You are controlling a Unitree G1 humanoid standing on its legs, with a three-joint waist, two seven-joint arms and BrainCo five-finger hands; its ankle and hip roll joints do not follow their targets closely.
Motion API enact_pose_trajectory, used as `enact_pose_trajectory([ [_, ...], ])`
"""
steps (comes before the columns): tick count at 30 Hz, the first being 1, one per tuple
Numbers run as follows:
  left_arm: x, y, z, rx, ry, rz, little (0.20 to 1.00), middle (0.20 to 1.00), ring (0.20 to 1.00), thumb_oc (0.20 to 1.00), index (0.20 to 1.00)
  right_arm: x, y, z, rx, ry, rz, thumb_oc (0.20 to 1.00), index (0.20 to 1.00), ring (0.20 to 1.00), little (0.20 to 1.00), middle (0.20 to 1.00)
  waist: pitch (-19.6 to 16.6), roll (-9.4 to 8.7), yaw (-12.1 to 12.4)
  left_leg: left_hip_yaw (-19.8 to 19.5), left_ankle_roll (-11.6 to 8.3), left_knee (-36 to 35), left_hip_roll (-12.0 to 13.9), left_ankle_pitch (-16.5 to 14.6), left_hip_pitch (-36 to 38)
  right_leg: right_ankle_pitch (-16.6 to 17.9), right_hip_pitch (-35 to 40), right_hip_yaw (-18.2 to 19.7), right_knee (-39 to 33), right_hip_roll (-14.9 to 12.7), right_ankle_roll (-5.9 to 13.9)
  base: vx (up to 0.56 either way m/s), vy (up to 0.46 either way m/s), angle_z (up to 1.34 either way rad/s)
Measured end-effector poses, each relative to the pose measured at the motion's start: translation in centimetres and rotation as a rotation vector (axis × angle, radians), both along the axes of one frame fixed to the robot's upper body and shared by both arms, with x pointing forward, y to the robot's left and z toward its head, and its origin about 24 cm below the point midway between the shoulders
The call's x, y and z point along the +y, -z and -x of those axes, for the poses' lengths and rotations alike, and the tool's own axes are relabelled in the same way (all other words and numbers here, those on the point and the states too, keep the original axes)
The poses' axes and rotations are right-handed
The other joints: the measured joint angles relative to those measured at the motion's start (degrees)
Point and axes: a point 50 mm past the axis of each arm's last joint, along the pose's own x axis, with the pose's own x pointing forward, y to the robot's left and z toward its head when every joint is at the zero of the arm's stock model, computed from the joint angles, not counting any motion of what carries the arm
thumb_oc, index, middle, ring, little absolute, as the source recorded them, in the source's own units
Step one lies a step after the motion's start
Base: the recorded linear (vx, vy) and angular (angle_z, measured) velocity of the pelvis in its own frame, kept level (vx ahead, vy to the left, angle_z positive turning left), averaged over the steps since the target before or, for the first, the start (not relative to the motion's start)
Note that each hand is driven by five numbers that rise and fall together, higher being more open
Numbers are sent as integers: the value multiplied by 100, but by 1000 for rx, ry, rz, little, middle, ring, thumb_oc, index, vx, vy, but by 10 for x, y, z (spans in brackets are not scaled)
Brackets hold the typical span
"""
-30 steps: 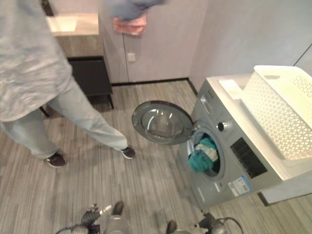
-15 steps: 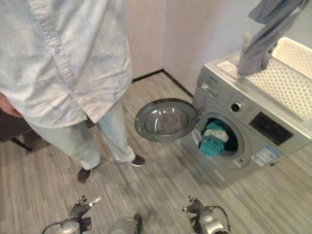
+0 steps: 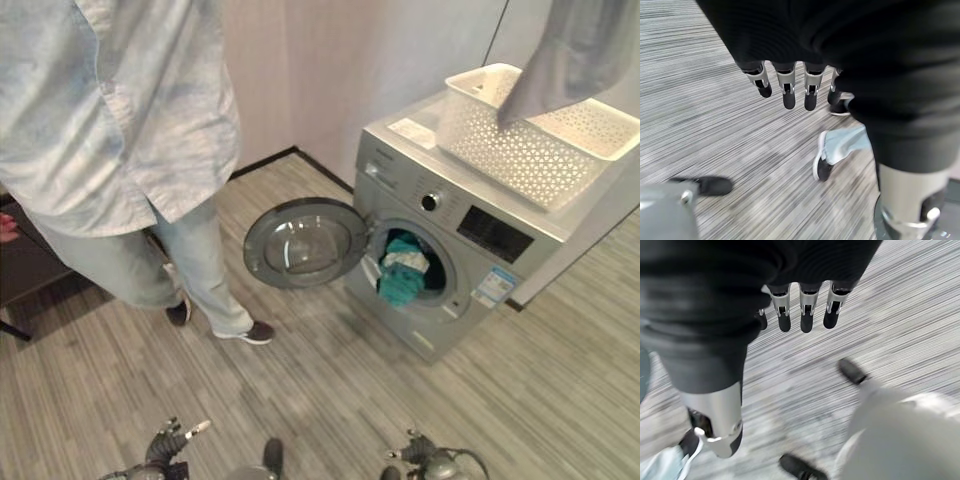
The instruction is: Grab the laundry basket,head to the washer,open it,put in the laundry and shut it.
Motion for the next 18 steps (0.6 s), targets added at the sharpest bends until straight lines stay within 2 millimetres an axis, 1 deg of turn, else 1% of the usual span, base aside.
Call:
enact_pose_trajectory([
  [2,-7,5,5,23,2,15,1000,1000,1000,1000,1000,-6,1,7,11,17,21,1000,1000,1000,1000,1000,-120,55,-24,-30,-41,-216,83,110,138,-54,109,-83,-10,95,-63,26,-40,13],
  [4,-12,8,9,41,21,26,1000,1000,1000,1000,1000,-8,0,7,8,20,24,1000,1000,1000,1000,1000,-300,104,-27,-40,-41,-219,144,110,139,-70,115,-93,-10,156,-84,15,-27,3],
  [10,-21,12,17,61,21,51,1000,1000,1000,1000,1000,-10,-1,5,-6,32,25,1000,1000,1000,1000,1000,-532,289,-66,-52,-41,-222,157,110,217,-98,206,-103,-11,173,-90,17,-7,1],
  [12,-22,13,18,65,19,56,1000,1000,1000,1000,1000,-9,-2,3,-14,29,22,1000,1000,1000,1000,1000,-545,301,-67,-60,-41,-222,157,110,217,-99,210,-106,-11,174,-90,0,0,0],
  [14,-21,16,25,95,11,54,1000,1000,1000,1000,1000,-9,-2,3,-20,27,19,1000,1000,1000,1000,1000,-553,291,-76,-74,-41,-222,158,110,217,-101,213,-108,-11,178,-92,0,0,0],
  [18,-19,20,37,140,-7,50,1000,1000,1000,1000,1000,-9,0,10,-2,31,20,1000,1000,1000,1000,1000,-590,226,-89,-75,-40,-222,156,110,217,-111,212,-108,-11,176,-97,0,0,0],
])
